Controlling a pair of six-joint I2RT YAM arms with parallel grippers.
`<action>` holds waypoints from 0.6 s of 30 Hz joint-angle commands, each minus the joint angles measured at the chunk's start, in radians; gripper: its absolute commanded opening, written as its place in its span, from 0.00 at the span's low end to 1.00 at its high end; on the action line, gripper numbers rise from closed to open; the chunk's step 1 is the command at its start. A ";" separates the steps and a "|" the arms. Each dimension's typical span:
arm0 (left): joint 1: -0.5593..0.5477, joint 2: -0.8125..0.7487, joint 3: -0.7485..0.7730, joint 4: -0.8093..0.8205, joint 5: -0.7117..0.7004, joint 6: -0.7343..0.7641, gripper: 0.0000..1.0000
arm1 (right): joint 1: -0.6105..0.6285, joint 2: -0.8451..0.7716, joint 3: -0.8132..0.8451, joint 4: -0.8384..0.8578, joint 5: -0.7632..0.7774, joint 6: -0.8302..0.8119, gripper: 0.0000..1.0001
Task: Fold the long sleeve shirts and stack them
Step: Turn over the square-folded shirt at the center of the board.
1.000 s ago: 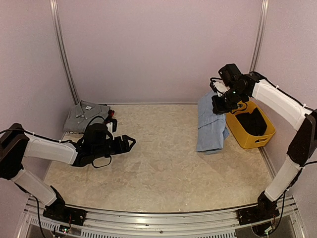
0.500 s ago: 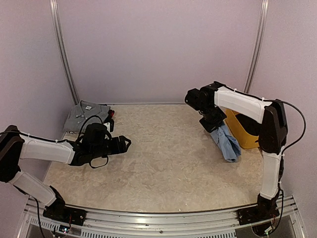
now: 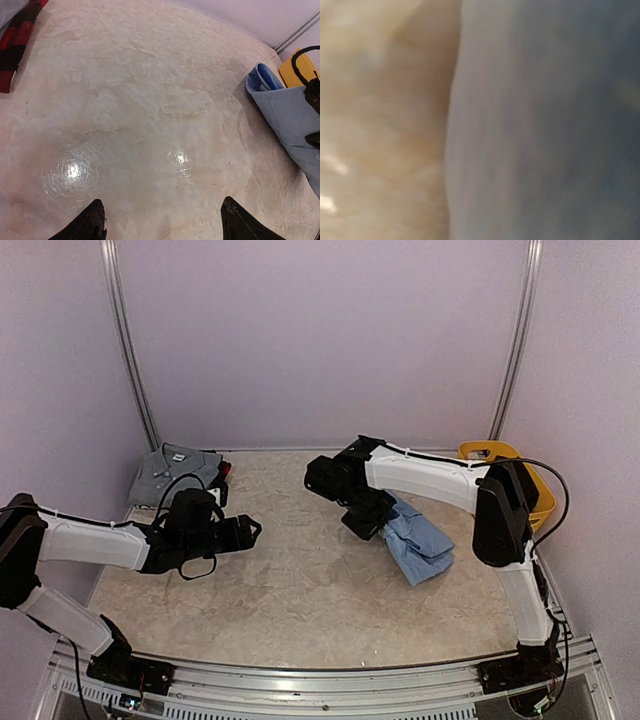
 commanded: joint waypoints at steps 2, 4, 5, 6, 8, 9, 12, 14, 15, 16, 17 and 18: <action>0.012 -0.031 0.007 -0.015 -0.026 0.017 0.75 | 0.042 0.064 0.041 -0.014 -0.052 0.011 0.03; 0.016 -0.039 0.006 -0.020 -0.034 0.017 0.75 | 0.059 0.077 0.042 -0.013 -0.063 0.021 0.07; 0.018 -0.044 0.005 -0.021 -0.036 0.017 0.75 | 0.070 0.080 0.044 -0.013 -0.068 0.028 0.12; 0.020 -0.046 0.003 -0.022 -0.036 0.017 0.75 | 0.080 0.082 0.050 -0.012 -0.074 0.036 0.17; 0.023 -0.053 0.001 -0.023 -0.036 0.018 0.75 | 0.103 0.079 0.056 -0.005 -0.082 0.055 0.29; 0.025 -0.055 0.002 -0.025 -0.036 0.020 0.75 | 0.115 0.071 0.053 0.005 -0.095 0.058 0.34; 0.027 -0.056 0.001 -0.029 -0.037 0.022 0.75 | 0.145 0.007 -0.007 0.074 -0.159 0.052 0.46; 0.029 -0.060 -0.001 -0.030 -0.038 0.022 0.75 | 0.152 -0.049 -0.086 0.135 -0.237 0.038 0.50; 0.029 -0.060 -0.004 -0.030 -0.038 0.022 0.75 | 0.154 -0.079 -0.133 0.180 -0.279 0.030 0.51; 0.032 -0.062 -0.006 -0.028 -0.038 0.022 0.75 | 0.155 -0.108 -0.182 0.207 -0.315 0.028 0.52; 0.033 -0.063 -0.007 -0.027 -0.039 0.022 0.75 | 0.155 -0.136 -0.225 0.229 -0.348 0.025 0.53; 0.036 -0.064 -0.008 -0.026 -0.038 0.023 0.75 | 0.154 -0.162 -0.284 0.251 -0.375 0.025 0.53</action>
